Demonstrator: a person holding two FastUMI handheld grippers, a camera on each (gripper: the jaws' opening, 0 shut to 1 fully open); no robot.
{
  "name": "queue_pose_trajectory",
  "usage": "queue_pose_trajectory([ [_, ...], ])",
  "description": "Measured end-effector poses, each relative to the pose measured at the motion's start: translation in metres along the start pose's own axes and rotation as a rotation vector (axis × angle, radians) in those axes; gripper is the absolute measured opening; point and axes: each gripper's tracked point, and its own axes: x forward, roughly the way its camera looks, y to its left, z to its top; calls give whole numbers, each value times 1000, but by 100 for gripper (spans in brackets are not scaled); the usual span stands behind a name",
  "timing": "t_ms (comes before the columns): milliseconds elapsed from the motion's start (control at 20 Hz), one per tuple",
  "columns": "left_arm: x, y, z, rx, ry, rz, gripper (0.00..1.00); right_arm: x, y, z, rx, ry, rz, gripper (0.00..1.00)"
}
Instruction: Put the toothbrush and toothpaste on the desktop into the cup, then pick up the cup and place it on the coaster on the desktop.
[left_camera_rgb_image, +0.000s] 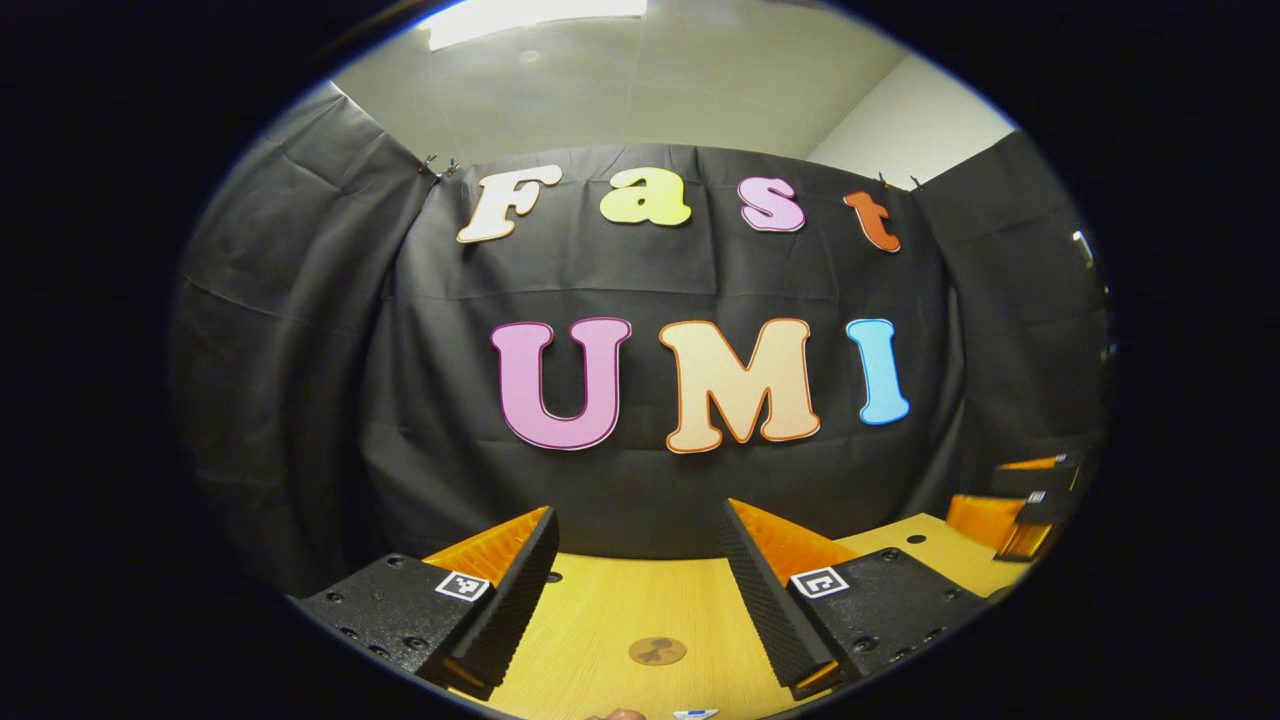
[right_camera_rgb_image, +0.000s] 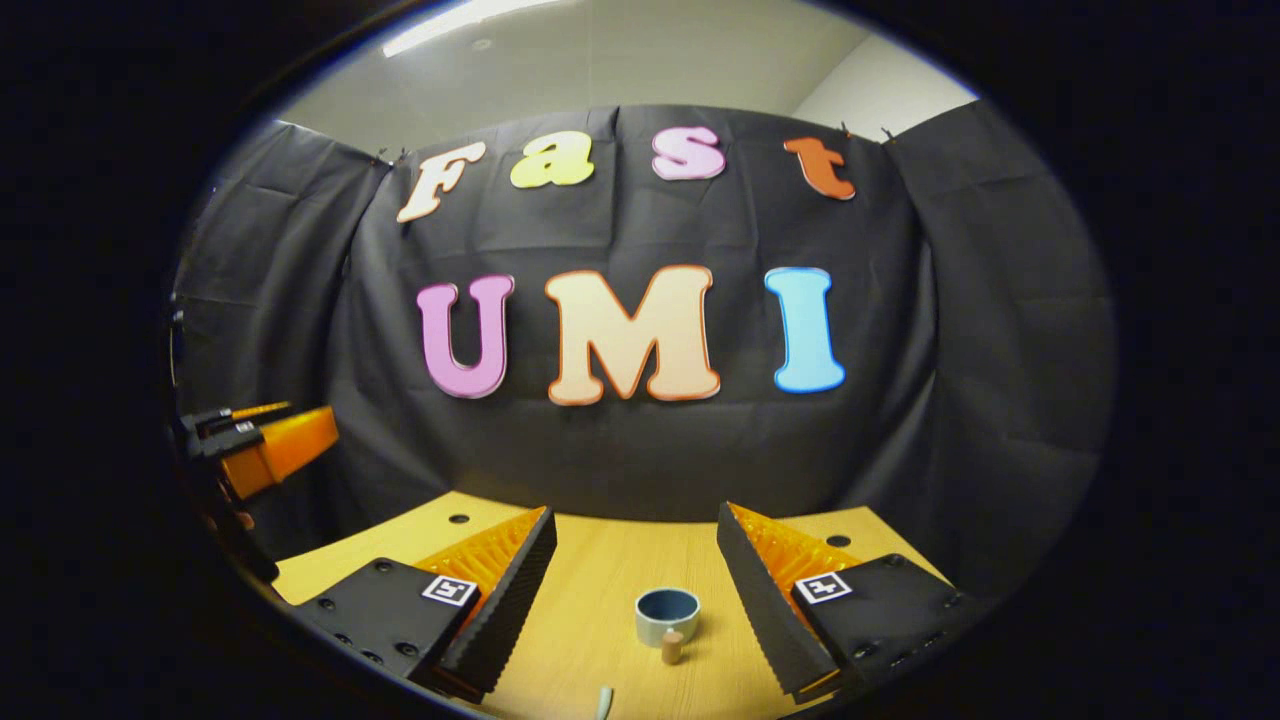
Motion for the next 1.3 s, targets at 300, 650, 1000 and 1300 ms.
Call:
queue_pose_trajectory([
  [300,-15,20,-6,13,11,44,93,3,13,-118,-51,309,23,100],
  [650,-29,42,-17,37,51,101,94,0,24,-215,-94,562,52,100],
  [1000,-38,52,-25,52,75,136,94,-8,25,-275,-107,787,64,100],
  [1300,-41,50,-38,43,108,138,93,-22,24,-311,-118,951,69,100],
])
